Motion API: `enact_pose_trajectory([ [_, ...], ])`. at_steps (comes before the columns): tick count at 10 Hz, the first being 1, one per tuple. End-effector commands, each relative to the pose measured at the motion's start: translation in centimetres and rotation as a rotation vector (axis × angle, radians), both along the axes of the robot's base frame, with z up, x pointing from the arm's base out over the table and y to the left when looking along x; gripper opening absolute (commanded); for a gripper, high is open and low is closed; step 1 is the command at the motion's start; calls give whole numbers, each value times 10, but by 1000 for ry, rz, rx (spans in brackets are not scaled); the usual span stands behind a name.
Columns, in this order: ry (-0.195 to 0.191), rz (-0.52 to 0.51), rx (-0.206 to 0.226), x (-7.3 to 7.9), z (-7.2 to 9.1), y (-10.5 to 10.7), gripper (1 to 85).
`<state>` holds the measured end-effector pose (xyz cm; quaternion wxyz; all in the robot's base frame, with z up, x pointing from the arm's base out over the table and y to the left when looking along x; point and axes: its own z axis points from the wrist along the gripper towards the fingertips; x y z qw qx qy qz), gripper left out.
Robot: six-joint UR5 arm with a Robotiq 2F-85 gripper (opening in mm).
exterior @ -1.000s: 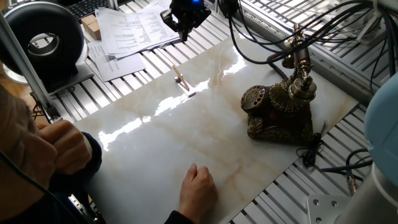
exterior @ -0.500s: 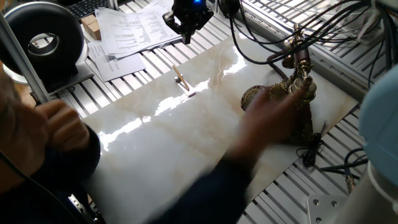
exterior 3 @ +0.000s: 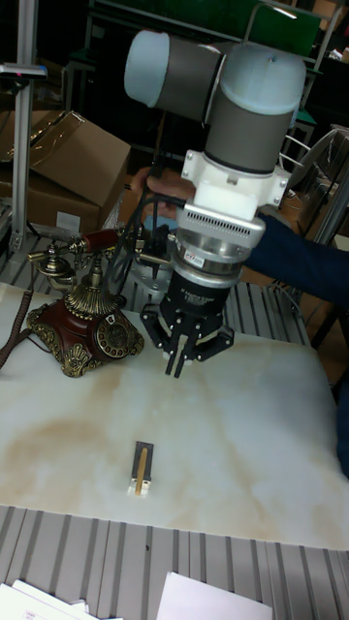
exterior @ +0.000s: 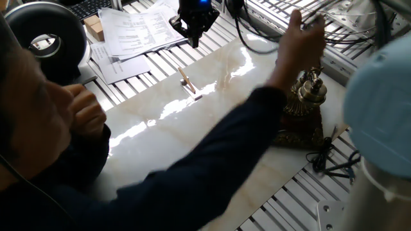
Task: Dial a number on an old rotary phone
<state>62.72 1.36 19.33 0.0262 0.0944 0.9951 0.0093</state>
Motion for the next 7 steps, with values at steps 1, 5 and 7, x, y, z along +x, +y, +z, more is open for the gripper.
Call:
enact_pose_trajectory([
  [1,-44,49,-21,40,-19,-10,300],
  [5,36,82,-45,43,-46,-16,303],
  [7,40,84,-45,47,-56,-16,303],
])
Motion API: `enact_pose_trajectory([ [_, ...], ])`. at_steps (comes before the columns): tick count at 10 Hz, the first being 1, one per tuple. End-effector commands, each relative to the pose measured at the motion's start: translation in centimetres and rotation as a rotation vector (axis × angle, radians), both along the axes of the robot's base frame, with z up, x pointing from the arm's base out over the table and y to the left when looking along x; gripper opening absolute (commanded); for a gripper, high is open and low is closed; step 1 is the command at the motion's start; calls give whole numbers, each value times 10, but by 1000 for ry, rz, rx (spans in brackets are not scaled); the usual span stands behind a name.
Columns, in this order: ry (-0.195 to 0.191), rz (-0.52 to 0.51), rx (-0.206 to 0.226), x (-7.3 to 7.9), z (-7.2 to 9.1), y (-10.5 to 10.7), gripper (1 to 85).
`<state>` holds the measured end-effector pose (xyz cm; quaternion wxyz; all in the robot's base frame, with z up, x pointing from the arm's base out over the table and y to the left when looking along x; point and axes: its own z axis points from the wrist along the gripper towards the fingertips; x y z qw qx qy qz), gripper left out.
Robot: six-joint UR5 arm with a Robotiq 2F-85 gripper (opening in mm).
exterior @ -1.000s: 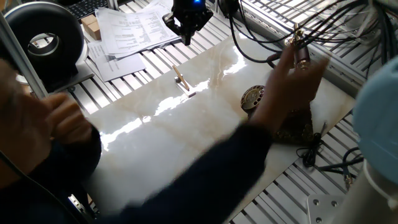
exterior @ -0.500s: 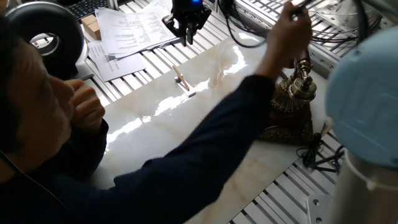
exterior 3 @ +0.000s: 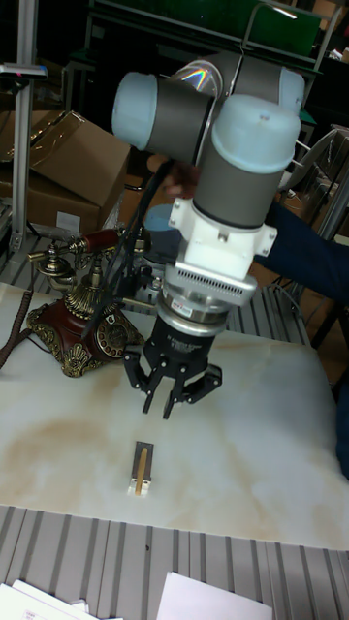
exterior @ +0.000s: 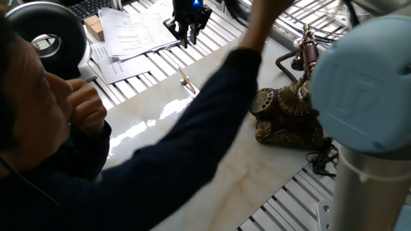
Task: Dial a number on an old rotary phone
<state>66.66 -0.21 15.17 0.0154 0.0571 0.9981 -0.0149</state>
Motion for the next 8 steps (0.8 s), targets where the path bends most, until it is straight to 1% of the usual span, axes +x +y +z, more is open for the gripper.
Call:
enact_pose_trajectory([
  [1,11,11,0,13,-20,-1,303],
  [2,6,14,-3,17,-26,-1,303],
  [4,2,27,-13,24,-33,-3,303],
  [6,44,46,-12,21,-41,-2,307],
  [8,65,50,-16,21,-51,-3,307],
])
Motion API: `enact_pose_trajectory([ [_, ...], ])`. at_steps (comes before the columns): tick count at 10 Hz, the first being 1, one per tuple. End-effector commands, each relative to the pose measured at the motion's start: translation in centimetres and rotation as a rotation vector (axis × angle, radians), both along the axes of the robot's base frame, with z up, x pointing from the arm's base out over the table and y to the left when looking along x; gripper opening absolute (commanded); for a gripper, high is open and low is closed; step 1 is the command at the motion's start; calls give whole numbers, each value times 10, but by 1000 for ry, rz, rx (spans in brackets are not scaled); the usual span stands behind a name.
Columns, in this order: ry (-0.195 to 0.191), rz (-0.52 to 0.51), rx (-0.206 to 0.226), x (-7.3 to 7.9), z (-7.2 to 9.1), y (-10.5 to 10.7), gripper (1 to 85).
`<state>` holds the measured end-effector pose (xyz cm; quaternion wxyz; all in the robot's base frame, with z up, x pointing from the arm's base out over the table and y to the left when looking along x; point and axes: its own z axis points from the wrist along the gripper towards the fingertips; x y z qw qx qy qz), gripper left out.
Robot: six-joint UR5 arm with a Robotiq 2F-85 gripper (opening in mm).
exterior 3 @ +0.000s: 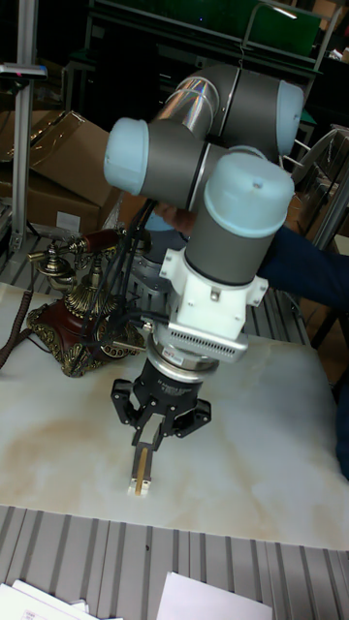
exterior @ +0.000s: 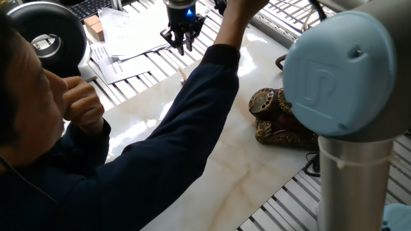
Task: Dial a number on an old rotary phone
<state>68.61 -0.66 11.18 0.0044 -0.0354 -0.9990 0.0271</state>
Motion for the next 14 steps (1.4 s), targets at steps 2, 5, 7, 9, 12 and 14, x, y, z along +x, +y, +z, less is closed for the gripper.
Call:
enact_pose_trajectory([
  [2,56,17,10,-3,-18,0,313],
  [5,54,8,6,5,-26,5,323],
  [7,36,9,17,12,-33,10,323],
  [9,17,10,20,20,-45,13,323],
  [12,7,16,18,24,-54,14,323],
  [14,1,16,23,25,-61,15,323],
])
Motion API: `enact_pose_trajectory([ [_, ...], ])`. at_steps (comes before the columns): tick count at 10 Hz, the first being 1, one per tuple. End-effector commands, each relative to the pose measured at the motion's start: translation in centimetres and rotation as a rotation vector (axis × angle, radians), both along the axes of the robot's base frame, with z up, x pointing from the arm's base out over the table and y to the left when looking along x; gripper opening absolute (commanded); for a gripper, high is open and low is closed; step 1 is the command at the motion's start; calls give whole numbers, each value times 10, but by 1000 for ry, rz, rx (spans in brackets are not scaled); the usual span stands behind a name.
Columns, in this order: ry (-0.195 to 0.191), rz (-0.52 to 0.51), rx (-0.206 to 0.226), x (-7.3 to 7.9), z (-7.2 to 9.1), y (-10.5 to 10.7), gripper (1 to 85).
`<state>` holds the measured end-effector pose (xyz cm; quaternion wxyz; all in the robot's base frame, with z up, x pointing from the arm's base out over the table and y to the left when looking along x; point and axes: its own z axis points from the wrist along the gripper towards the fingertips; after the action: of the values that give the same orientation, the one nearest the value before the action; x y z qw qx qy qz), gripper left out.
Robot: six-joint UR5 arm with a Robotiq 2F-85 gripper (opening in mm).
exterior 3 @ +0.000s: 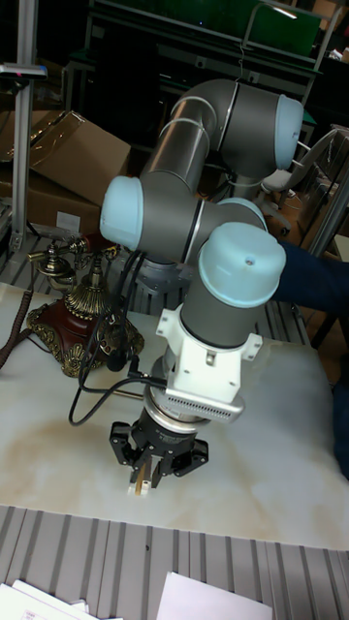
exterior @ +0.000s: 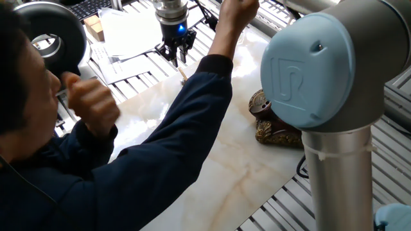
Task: Dial a number on an old rotary phone
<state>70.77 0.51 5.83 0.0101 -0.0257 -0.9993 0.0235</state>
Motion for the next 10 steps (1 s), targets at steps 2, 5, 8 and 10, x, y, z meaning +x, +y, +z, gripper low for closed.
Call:
enact_pose_trajectory([
  [2,-21,0,18,4,-14,4,323],
  [5,-47,3,35,9,-15,5,323],
  [8,-70,3,50,10,-18,4,320],
  [10,-58,3,52,8,-15,3,320],
])
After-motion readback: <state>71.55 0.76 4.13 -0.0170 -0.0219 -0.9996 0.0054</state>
